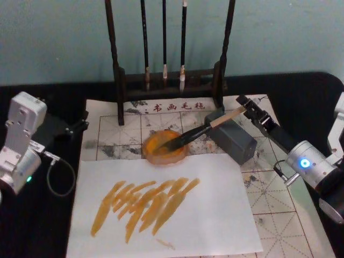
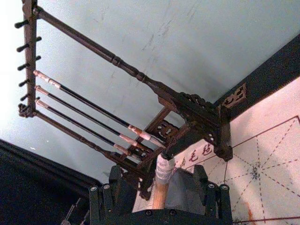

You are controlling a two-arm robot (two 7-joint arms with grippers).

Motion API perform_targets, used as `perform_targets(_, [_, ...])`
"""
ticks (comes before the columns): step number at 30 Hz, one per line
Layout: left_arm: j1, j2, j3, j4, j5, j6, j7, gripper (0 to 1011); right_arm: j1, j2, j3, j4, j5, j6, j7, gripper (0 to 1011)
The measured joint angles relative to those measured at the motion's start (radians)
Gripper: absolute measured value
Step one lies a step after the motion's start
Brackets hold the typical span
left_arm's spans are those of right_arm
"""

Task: Pick up the brush from the inkstone, write on the paper, then place the brush back to its original position.

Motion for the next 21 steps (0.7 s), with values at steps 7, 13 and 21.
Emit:
perform_targets(7, [0.000, 0.000, 0.000, 0.000, 0.000, 0.000, 0.000, 1001, 0.008, -0.003, -0.011, 0.012, 0.014, -0.021, 0.003, 1000])
perform_targets(13, [0.000, 0.000, 0.000, 0.000, 0.000, 0.000, 0.000, 1001, 0.012, -0.002, -0.021, 0.014, 0.027, -0.029, 0.001, 1000])
perform_targets(21, [0.000, 0.000, 0.000, 0.000, 0.000, 0.000, 0.000, 1001, 0.018, 0.000, -0.026, 0.020, 0.046, -0.027, -0.004, 1000])
